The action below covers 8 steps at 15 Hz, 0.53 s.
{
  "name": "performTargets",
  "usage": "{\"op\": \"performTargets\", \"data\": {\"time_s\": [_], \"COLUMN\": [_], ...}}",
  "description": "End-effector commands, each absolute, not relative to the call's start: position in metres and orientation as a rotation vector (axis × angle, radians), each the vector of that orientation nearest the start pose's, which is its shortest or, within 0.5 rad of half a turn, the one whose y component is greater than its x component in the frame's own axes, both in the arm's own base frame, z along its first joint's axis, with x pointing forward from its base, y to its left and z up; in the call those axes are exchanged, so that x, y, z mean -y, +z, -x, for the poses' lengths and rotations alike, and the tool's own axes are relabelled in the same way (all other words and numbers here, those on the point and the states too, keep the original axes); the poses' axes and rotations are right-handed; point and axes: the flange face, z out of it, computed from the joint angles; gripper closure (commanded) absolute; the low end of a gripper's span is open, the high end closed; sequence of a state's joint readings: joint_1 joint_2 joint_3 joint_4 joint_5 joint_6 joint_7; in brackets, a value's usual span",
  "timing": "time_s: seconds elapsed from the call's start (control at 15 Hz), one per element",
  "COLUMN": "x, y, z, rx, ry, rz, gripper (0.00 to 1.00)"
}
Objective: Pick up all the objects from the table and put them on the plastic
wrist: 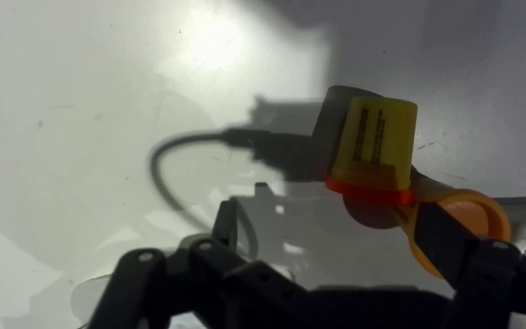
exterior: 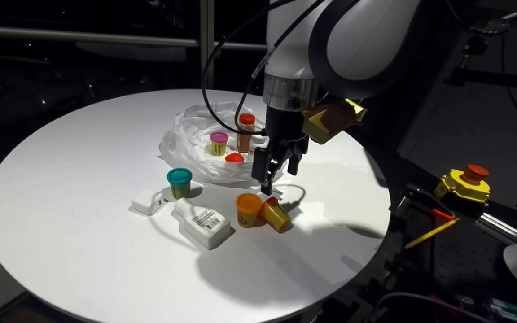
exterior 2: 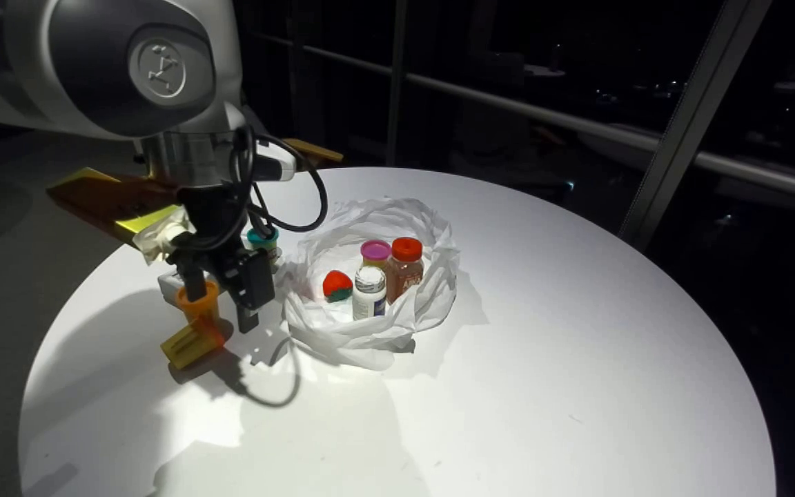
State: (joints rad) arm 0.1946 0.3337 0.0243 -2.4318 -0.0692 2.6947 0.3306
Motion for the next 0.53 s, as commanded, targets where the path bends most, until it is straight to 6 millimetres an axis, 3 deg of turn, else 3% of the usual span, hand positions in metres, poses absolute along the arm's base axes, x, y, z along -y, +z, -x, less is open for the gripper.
{"op": "performTargets", "data": {"time_s": [0.0,0.27,0.47], "x": [-0.111,-0.134,-0.157], "y": [0.169,0.185,0.187], "z": [-0.466,-0.454,-0.447], "rx": [-0.078,-0.017,0.092], "ry": [0.057,-0.108,-0.179], "rz": [3.192,3.219,3.212], "gripper": [0.0,0.0,0.0]}}
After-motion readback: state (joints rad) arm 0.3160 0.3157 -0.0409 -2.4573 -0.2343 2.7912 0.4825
